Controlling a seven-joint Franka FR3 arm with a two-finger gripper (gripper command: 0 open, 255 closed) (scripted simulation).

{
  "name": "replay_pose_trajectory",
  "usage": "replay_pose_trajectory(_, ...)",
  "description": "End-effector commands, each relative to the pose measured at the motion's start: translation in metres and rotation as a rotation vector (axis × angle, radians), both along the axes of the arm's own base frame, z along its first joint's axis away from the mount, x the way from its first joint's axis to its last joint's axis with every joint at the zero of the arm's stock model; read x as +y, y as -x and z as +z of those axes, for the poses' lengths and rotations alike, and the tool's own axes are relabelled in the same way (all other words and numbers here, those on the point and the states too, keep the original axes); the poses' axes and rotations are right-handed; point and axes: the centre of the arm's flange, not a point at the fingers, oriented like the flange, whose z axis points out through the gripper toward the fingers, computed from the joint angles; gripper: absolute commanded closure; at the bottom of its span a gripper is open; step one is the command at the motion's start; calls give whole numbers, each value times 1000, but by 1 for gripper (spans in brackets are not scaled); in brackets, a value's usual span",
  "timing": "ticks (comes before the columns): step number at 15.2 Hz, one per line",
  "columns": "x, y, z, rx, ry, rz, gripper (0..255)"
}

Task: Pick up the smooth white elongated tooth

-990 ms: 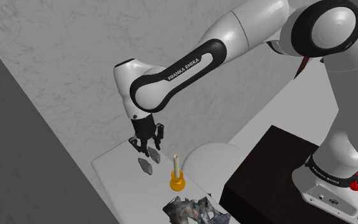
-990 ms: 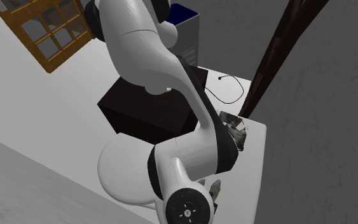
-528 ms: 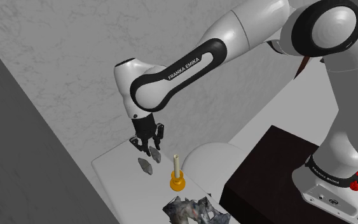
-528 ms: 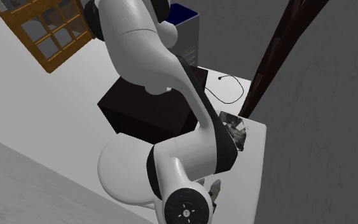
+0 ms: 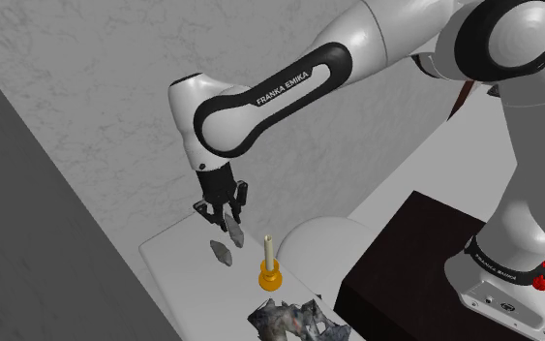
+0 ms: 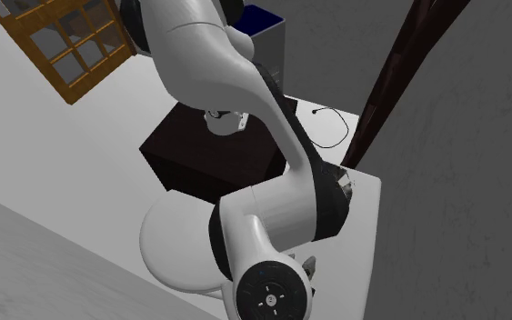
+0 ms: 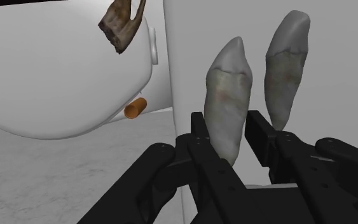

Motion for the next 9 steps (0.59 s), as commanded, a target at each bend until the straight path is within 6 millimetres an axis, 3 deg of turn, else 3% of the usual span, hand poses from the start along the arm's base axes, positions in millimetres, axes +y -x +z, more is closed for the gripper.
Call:
replay_pose_trajectory(1,1,0,11,0,0,0,255)
replay_pose_trajectory(7,1,0,43,0,0,0,255)
replay_pose_trajectory(9,1,0,44,0,0,0,255)
